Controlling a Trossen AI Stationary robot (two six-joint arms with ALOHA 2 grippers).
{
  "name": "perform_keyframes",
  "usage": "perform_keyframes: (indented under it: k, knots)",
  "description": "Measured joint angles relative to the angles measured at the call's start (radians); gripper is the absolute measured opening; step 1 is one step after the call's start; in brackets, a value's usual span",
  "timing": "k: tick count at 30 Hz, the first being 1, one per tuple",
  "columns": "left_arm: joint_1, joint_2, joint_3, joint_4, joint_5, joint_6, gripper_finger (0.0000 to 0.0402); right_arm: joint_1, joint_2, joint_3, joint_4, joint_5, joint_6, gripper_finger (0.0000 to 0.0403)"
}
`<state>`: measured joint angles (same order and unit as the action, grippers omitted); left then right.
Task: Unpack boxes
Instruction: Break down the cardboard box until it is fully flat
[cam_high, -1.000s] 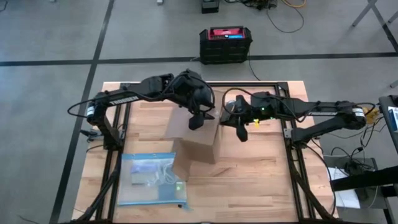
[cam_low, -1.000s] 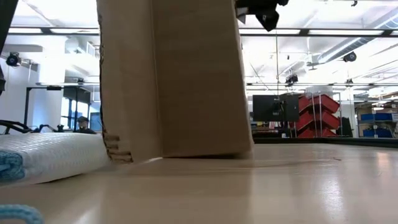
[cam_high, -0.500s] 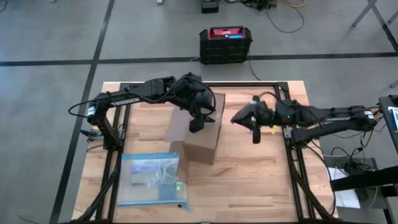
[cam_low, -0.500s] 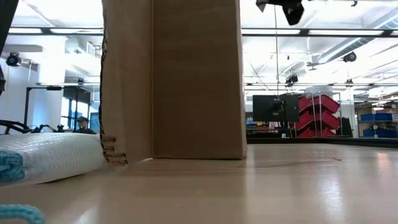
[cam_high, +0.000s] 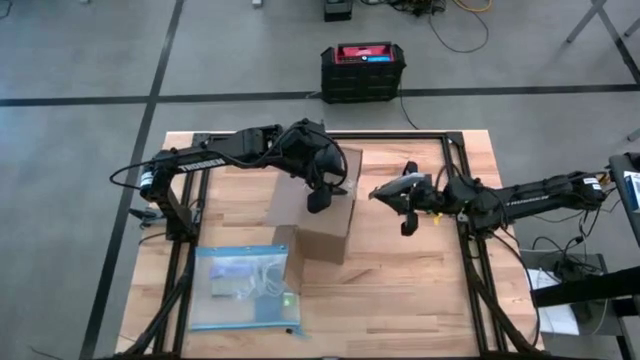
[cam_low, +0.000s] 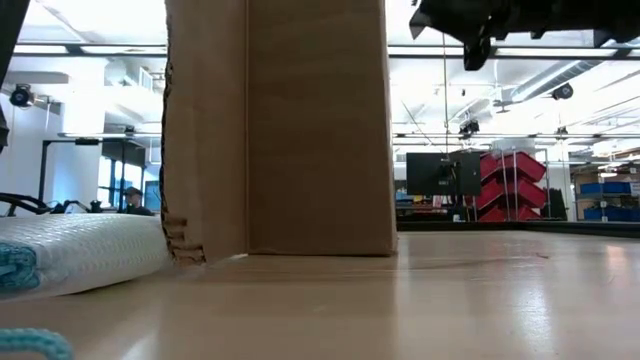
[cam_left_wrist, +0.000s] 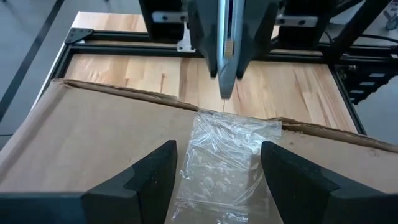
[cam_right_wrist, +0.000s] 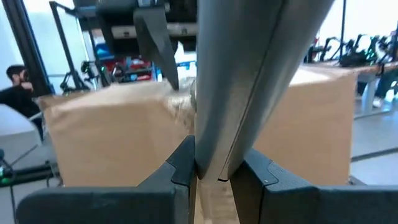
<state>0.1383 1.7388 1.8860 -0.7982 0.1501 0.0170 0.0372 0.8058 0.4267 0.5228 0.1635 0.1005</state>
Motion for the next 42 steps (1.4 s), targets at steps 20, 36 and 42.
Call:
perform_keyframes:
  k: [20, 36, 42]
  knots:
    - [0.000, 0.001, -0.001, 0.013, -0.089, 0.017, 0.0206, -0.016, -0.304, 0.191, -1.111, -0.083, 0.306, 0.0048]
    - [0.001, -0.002, -0.001, 0.013, -0.094, 0.105, 0.0216, -0.002, -0.183, 0.191, -1.090, -0.076, 0.545, 0.0048]
    - [0.002, -0.002, -0.001, 0.018, -0.089, 0.106, 0.0206, -0.005, -0.176, 0.191, -1.051, -0.115, 0.560, 0.0048]
